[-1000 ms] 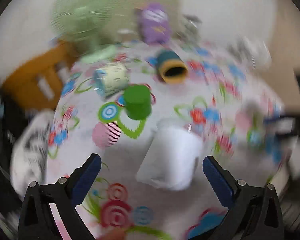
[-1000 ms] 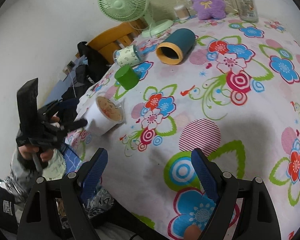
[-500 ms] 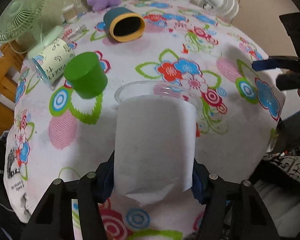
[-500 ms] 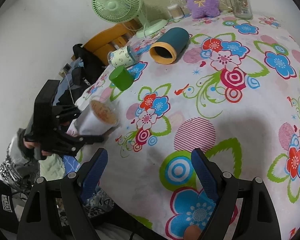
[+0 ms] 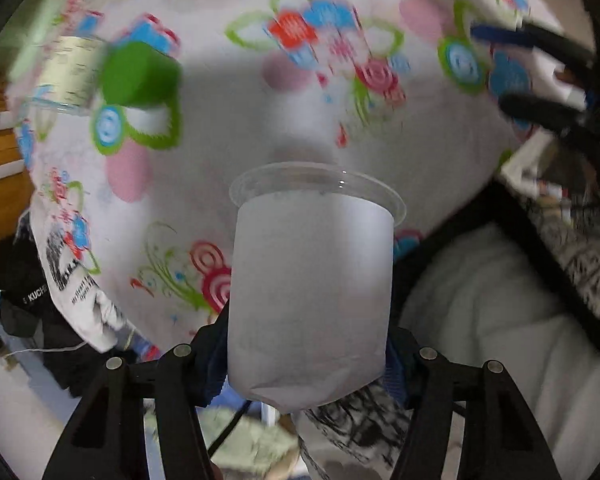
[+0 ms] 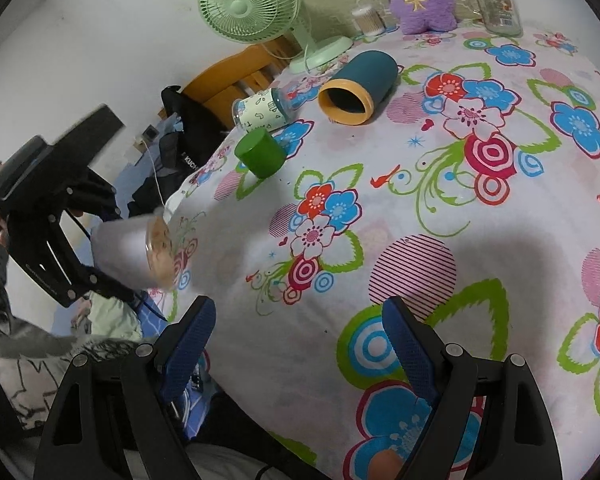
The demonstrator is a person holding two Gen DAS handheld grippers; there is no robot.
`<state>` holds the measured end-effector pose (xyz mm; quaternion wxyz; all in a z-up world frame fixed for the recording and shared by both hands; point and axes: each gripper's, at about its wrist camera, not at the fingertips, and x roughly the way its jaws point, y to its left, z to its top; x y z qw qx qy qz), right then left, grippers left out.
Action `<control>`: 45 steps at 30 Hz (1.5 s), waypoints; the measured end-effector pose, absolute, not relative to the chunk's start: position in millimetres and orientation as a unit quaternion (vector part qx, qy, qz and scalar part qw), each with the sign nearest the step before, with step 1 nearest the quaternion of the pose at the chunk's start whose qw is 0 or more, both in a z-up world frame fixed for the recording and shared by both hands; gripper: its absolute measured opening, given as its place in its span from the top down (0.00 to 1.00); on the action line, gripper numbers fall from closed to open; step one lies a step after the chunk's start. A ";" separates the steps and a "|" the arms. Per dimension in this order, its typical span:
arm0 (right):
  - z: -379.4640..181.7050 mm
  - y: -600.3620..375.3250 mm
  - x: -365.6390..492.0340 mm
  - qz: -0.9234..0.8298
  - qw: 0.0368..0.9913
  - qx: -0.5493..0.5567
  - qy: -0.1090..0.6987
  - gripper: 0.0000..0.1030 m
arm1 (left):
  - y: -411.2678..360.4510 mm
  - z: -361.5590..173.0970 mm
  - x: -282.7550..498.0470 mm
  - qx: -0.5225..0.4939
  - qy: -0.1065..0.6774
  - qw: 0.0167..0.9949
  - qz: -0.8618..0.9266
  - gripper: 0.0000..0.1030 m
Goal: Flip cup upside down
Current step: 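Lower the cup rim-up onto the tablecloth with the left gripper, then open the left gripper and lift it away from the cup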
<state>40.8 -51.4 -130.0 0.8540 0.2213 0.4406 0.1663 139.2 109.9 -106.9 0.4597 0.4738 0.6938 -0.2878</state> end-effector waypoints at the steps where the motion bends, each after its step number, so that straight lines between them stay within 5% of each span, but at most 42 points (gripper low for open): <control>1: -130.7 -52.7 39.8 0.166 0.854 0.223 0.440 0.15 | 105.7 -111.2 139.0 0.482 0.700 0.448 -0.279 0.36; 8: -139.2 -66.8 32.1 0.159 0.851 0.245 0.437 0.15 | 70.5 -144.4 140.3 0.503 0.707 0.431 -0.247 0.34; 13: -137.5 -75.8 28.4 0.157 0.853 0.250 0.431 0.15 | 44.6 -140.8 153.0 0.486 0.692 0.467 -0.256 0.06; 19: -136.9 -80.8 31.3 0.154 0.853 0.257 0.426 0.15 | 35.1 -122.6 163.2 0.455 0.667 0.526 -0.268 0.00; 27: -125.3 -60.8 39.4 0.159 0.860 0.226 0.429 0.15 | 77.7 -94.9 153.3 0.394 0.607 0.622 -0.299 0.00; 36: -95.8 -17.8 47.1 0.165 0.878 0.161 0.419 0.03 | 135.0 -45.3 129.8 0.295 0.504 0.752 -0.305 0.00; 45: -57.2 16.0 28.9 0.123 0.927 0.088 0.344 0.01 | 203.7 -18.1 102.7 0.170 0.370 0.866 -0.291 0.00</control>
